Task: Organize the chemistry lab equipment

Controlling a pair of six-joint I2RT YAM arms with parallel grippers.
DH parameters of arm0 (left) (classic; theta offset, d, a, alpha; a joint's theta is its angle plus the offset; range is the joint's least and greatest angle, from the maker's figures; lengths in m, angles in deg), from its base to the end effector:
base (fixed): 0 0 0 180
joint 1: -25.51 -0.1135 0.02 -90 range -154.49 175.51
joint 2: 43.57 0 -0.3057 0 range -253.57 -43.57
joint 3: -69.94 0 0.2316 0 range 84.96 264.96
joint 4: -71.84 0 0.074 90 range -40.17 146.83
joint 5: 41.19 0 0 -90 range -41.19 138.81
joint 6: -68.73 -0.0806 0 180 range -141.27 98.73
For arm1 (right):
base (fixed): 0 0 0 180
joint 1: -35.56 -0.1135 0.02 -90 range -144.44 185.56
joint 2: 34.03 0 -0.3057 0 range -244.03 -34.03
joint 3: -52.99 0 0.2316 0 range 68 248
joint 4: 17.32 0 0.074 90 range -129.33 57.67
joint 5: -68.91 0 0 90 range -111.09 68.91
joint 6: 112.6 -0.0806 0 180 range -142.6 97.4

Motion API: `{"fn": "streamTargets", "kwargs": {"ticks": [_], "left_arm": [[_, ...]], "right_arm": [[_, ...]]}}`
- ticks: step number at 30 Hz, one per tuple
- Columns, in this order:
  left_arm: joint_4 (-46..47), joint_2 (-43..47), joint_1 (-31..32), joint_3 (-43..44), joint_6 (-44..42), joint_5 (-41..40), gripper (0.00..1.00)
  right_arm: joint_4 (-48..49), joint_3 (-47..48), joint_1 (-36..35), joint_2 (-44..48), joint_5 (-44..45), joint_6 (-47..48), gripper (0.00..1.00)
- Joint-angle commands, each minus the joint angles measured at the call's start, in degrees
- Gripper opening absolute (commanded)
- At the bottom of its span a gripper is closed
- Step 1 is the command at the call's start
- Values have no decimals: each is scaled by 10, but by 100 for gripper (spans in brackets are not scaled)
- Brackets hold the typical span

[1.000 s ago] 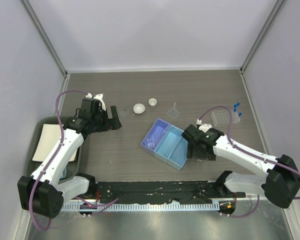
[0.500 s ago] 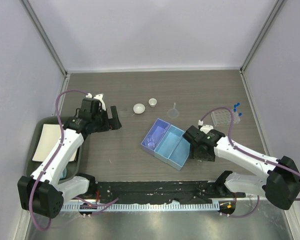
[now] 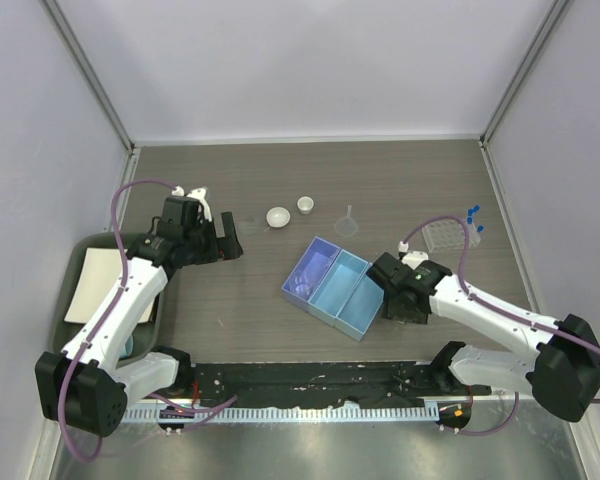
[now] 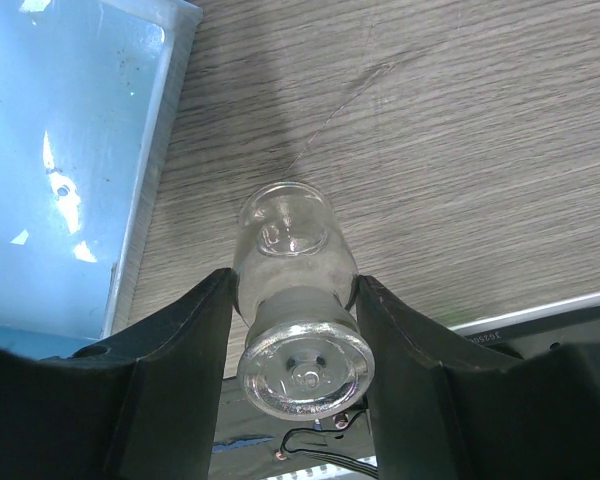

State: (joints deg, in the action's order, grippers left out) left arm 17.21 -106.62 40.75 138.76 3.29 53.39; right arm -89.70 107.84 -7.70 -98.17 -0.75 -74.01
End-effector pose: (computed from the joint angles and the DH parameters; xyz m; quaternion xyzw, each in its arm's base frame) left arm 0.2042 -0.0623 0.2930 -0.0620 0.9335 -0.1547 0.3174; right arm 0.1189 0.0734 0.2032 0.0826 0.9783 -0.0668 0.1779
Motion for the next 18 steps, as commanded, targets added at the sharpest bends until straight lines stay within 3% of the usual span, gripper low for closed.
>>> {"fn": "streamTargets", "kwargs": {"ticks": [1, 2, 5, 18], "left_arm": [[9, 2, -3, -3, -10, 4, 100], [9, 4, -4, -4, -10, 6, 100], [10, 6, -3, -4, -10, 9, 100], [15, 20, -3, -5, -8, 29, 100]], "right_arm": [[1, 0, 2, 11, 9, -18, 24], [-1, 5, 1, 12, 8, -18, 14], [-24, 34, 1, 12, 22, -18, 1], [-195, 271, 0, -36, 110, 64, 1]]}}
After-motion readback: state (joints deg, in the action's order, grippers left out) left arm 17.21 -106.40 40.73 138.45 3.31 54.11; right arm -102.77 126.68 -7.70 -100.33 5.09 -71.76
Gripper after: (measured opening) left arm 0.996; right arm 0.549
